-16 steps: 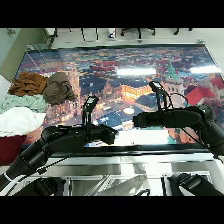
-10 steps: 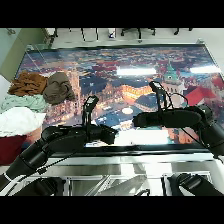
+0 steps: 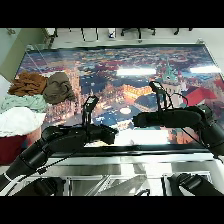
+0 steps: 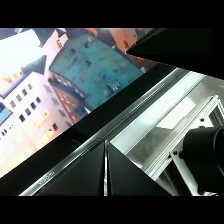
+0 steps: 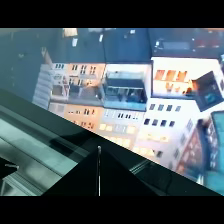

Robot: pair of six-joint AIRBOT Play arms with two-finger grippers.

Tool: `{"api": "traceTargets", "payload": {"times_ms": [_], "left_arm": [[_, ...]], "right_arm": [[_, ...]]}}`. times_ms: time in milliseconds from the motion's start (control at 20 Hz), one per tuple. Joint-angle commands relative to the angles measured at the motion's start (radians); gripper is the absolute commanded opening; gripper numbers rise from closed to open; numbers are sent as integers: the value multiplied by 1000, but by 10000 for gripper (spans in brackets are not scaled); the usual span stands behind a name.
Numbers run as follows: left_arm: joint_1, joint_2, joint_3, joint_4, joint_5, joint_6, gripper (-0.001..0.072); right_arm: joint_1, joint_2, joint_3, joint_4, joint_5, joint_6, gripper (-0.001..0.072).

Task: Fold the shirts.

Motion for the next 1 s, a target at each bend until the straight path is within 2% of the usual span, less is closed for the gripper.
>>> {"api": "traceTargets", "payload": {"times_ms": [0, 200, 300, 400, 450, 500, 550, 600, 650, 800, 950], "left_arm": [[-1, 0, 0, 1, -42, 0, 23], [23, -2, 2, 20, -169, -6, 22], [145, -2, 37, 87, -153, -87, 22], [356, -3, 96, 281, -62, -86, 35], [457, -13, 119, 348, -31, -86, 316], [566, -40, 148, 385, -1, -86, 710], [661, -75, 171, 394, 14, -77, 690], [753, -122, 190, 394, 9, -56, 690], [823, -176, 208, 394, -3, -51, 690], [983, -381, 280, 394, -7, -50, 691], [1048, -576, 384, 393, -12, -51, 691]], "right_arm": [[1, 1, 0, 0, 65, -2, 25], [0, 1, 0, 0, 109, -2, 25], [0, 1, 0, 0, 119, -2, 25], [0, 1, 0, -19, 158, -2, 27], [0, 1, 0, -38, 174, -2, 32], [0, 0, 0, -66, 197, -2, 36], [0, 0, 0, -89, 231, -2, 118], [-2, 1, 0, -109, 265, -2, 371], [-2, 0, 0, -126, 312, -2, 499], [-10, -14, 0, -134, 401, -2, 516], [-31, -43, 0, -153, 402, -2, 517]]}}
